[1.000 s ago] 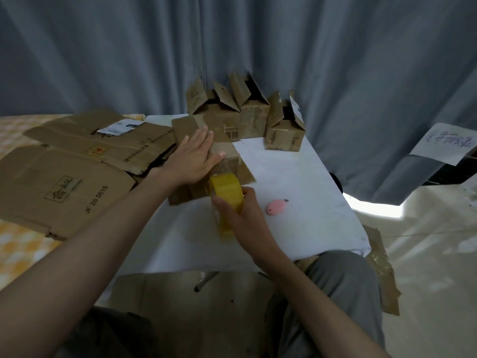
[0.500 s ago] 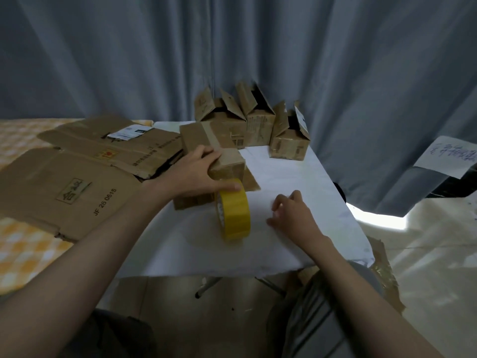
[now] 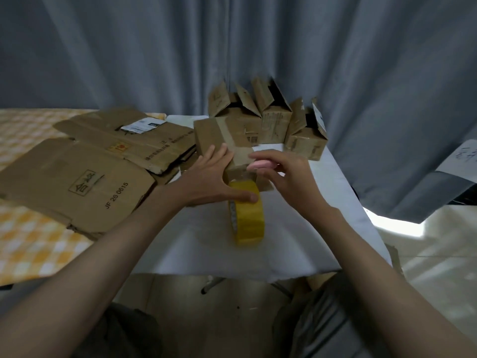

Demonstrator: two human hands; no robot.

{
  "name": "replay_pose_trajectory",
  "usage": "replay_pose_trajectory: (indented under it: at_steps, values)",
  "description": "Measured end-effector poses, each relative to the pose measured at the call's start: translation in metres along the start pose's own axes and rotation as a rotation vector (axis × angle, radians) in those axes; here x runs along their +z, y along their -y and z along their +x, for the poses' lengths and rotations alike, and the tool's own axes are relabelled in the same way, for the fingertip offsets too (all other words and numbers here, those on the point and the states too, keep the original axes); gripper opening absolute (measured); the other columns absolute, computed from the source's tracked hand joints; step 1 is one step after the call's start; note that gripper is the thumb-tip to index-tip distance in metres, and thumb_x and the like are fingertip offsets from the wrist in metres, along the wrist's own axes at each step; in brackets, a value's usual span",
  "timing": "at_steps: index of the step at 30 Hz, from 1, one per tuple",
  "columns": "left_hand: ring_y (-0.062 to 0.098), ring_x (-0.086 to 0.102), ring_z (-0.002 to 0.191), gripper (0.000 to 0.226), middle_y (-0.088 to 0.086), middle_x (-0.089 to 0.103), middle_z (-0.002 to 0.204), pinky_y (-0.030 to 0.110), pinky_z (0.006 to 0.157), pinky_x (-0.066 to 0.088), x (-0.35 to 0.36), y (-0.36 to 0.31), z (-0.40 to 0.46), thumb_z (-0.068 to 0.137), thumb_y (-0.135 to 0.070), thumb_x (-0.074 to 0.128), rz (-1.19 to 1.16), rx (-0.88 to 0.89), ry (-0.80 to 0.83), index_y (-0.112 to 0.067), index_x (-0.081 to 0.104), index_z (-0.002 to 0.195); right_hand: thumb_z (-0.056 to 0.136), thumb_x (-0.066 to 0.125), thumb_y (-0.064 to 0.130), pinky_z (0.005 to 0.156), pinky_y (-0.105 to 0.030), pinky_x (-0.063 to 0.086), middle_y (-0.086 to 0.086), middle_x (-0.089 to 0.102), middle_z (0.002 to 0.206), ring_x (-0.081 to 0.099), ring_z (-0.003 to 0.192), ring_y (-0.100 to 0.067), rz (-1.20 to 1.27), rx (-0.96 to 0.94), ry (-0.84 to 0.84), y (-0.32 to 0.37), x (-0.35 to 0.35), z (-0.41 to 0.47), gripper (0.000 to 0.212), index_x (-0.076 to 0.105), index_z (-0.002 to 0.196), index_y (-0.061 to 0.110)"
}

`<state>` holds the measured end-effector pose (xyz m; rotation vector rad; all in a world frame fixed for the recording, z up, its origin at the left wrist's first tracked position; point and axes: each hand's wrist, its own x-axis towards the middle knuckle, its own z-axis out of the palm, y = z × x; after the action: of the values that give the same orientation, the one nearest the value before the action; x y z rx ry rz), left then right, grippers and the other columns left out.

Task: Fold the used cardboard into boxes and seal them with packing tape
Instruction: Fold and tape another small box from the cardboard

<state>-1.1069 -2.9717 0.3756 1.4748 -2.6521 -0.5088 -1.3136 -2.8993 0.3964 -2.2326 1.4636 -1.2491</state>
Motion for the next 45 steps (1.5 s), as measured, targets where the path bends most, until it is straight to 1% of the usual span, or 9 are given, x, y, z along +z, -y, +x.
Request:
replay_pose_trajectory:
  at_steps: [9, 20, 27, 32, 35, 38, 41, 43, 45]
  values:
    - [0.022, -0.013, 0.152, 0.146, -0.002, -0.013, 0.166, 0.049, 0.12, 0.002, -0.004, -0.002, -0.004, 0.046, -0.106, 0.036, -0.019, 0.021, -0.01, -0.024, -0.005, 0.159, 0.088, 0.068, 0.004, 0.084, -0.026, 0.054, 0.0, 0.075, 0.096, 0.067, 0.091, -0.011, 0.012, -0.033, 0.186, 0.002, 0.014, 0.019, 0.015, 0.078, 0.099, 0.009]
    - [0.024, -0.012, 0.153, 0.142, 0.0, -0.011, 0.167, 0.051, 0.12, 0.002, -0.002, 0.001, -0.002, 0.049, -0.106, 0.036, -0.018, 0.034, -0.02, -0.026, -0.003, 0.159, 0.088, 0.071, 0.009, 0.079, -0.011, 0.047, 0.005, 0.074, 0.092, 0.065, 0.083, -0.003, -0.056, -0.064, 0.234, 0.003, 0.019, 0.026, 0.012, 0.078, 0.096, 0.015]
    - [0.023, -0.012, 0.153, 0.143, 0.0, -0.011, 0.167, 0.05, 0.12, 0.0, -0.001, 0.0, -0.001, 0.047, -0.106, 0.035, -0.019, 0.027, -0.019, -0.025, -0.002, 0.159, 0.09, 0.07, 0.007, 0.081, -0.026, 0.053, -0.002, 0.075, 0.093, 0.067, 0.084, -0.013, -0.125, -0.102, 0.259, 0.008, 0.023, 0.026, 0.014, 0.078, 0.1, 0.011]
    - [0.023, -0.012, 0.153, 0.148, -0.001, -0.012, 0.167, 0.05, 0.121, 0.0, -0.002, -0.001, -0.002, 0.043, -0.107, 0.032, -0.01, 0.017, -0.011, -0.023, -0.001, 0.159, 0.09, 0.068, 0.007, 0.078, -0.026, 0.052, -0.001, 0.073, 0.092, 0.065, 0.084, -0.014, -0.174, -0.117, 0.275, 0.007, 0.016, 0.027, 0.014, 0.077, 0.099, 0.014]
    - [0.023, -0.012, 0.153, 0.15, -0.001, -0.014, 0.166, 0.049, 0.121, 0.0, -0.002, -0.002, -0.002, 0.041, -0.108, 0.032, 0.009, 0.009, -0.003, -0.022, -0.002, 0.159, 0.09, 0.067, 0.004, 0.075, -0.025, 0.054, 0.0, 0.071, 0.091, 0.065, 0.082, -0.009, -0.23, -0.018, 0.225, -0.008, 0.004, 0.026, 0.015, 0.076, 0.095, 0.015]
    - [0.021, -0.013, 0.153, 0.153, -0.002, -0.016, 0.166, 0.047, 0.121, -0.001, -0.002, -0.002, -0.002, 0.038, -0.11, 0.03, 0.006, 0.009, 0.002, -0.023, -0.003, 0.159, 0.09, 0.068, 0.006, 0.073, -0.024, 0.049, 0.001, 0.072, 0.09, 0.065, 0.082, -0.01, -0.309, 0.209, 0.183, -0.037, -0.009, 0.01, 0.013, 0.074, 0.091, 0.017]
    - [0.02, -0.014, 0.152, 0.15, -0.004, -0.017, 0.166, 0.046, 0.121, -0.002, -0.001, 0.0, -0.002, 0.041, -0.109, 0.033, 0.01, 0.006, 0.003, -0.024, -0.004, 0.159, 0.09, 0.067, 0.009, 0.074, -0.024, 0.046, 0.003, 0.072, 0.085, 0.067, 0.086, -0.016, -0.304, 0.439, 0.26, -0.061, -0.007, -0.016, 0.012, 0.072, 0.083, 0.017]
    - [0.02, -0.014, 0.152, 0.148, -0.004, -0.017, 0.166, 0.047, 0.121, -0.002, -0.001, -0.001, -0.001, 0.043, -0.108, 0.034, 0.018, 0.01, -0.002, -0.024, -0.004, 0.159, 0.09, 0.065, 0.008, 0.08, -0.028, 0.05, 0.001, 0.073, 0.086, 0.068, 0.092, -0.02, -0.274, 0.531, 0.309, -0.068, -0.002, -0.029, 0.013, 0.073, 0.082, 0.017]
    - [0.02, -0.014, 0.152, 0.147, -0.003, -0.017, 0.166, 0.047, 0.121, -0.002, -0.001, -0.002, -0.001, 0.045, -0.107, 0.033, 0.026, 0.014, -0.003, -0.023, -0.004, 0.159, 0.089, 0.068, 0.013, 0.09, -0.039, 0.05, -0.003, 0.073, 0.1, 0.064, 0.103, -0.027, -0.378, 0.54, 0.29, -0.068, 0.003, -0.032, 0.01, 0.077, 0.091, 0.016]
